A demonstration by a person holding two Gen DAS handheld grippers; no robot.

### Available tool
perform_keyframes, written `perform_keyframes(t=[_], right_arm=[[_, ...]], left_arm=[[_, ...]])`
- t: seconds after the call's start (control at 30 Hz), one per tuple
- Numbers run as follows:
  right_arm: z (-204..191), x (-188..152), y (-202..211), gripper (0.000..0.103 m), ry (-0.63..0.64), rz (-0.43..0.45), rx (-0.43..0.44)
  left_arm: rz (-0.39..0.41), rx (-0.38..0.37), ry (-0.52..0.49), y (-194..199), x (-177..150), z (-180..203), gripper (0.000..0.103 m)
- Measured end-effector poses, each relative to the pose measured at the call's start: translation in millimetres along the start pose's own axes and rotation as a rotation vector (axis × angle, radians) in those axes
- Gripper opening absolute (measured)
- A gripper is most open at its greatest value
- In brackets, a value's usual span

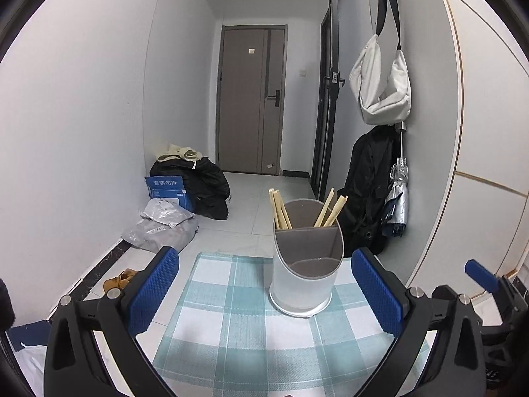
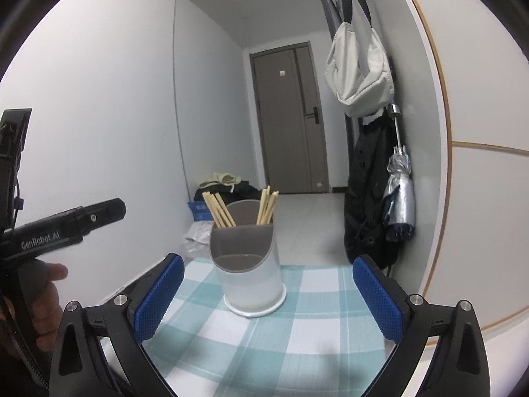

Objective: Organize utensils

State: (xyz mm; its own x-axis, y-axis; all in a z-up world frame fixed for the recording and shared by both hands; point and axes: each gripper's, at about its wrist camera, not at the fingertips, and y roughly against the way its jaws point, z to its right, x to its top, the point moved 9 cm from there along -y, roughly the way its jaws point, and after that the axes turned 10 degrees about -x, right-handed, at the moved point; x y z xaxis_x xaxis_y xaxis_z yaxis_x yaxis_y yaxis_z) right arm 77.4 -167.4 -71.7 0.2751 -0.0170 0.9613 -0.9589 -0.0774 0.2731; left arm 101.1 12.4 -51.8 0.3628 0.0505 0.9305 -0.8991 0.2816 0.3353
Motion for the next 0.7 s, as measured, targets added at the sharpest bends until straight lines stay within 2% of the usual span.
perform_keyframes(t=[0.6,0.7], right_arm=[[6,-23,-7,0.103,-0.021,-0.066,-0.026],[9,-23,-8,0.103,-0.037,-0.07,-0.032]], left_arm=[[-0.059,0.034,0.043,-21,-32,-14,0.102],[-0.078,0.009,0.063,-23,-35,-14,0.102]])
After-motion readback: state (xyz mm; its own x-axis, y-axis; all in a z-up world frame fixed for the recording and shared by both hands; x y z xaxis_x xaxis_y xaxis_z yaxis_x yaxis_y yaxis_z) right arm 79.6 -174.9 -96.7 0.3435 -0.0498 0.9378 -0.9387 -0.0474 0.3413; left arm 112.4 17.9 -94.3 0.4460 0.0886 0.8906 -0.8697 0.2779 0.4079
